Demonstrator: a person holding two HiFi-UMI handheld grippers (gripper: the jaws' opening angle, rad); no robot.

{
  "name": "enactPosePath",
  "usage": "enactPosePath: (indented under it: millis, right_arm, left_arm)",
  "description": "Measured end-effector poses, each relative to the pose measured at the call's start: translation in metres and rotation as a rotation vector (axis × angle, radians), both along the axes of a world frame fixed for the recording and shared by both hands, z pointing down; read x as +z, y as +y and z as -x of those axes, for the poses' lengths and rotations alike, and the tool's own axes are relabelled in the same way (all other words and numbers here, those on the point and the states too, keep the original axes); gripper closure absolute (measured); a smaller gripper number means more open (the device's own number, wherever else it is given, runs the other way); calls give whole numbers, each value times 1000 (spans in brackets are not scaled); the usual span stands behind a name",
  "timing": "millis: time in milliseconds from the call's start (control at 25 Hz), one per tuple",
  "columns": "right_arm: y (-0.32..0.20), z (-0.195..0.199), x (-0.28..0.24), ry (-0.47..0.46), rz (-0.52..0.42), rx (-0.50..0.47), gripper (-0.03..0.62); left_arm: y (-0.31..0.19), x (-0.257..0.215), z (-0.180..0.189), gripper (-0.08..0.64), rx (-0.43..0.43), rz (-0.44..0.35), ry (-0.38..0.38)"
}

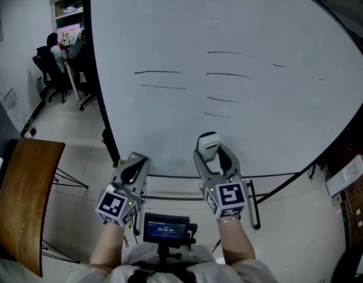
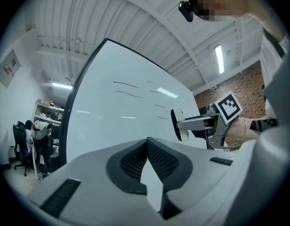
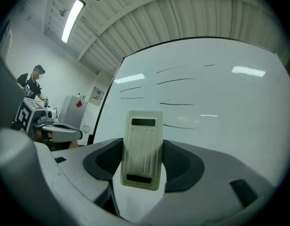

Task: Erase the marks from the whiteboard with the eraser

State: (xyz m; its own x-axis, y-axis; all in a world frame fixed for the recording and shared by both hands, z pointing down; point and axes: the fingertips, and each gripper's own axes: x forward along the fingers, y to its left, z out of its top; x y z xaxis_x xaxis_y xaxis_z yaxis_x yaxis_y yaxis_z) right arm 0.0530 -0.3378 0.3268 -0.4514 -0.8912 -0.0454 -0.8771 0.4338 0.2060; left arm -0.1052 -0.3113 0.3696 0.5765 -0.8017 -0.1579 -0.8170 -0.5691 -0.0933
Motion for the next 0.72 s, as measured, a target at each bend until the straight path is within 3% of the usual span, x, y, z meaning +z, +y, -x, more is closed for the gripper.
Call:
enactPosePath:
  millis: [400,720]
  right_arm:
    - [-56,47,-44,159,-87,42,322]
    - [-70,47,-44,217,-150,147,321]
  left_arm:
    - [-24,2,4,552,-5,11,14]
    - [-36,11,-2,552,-2,45,21]
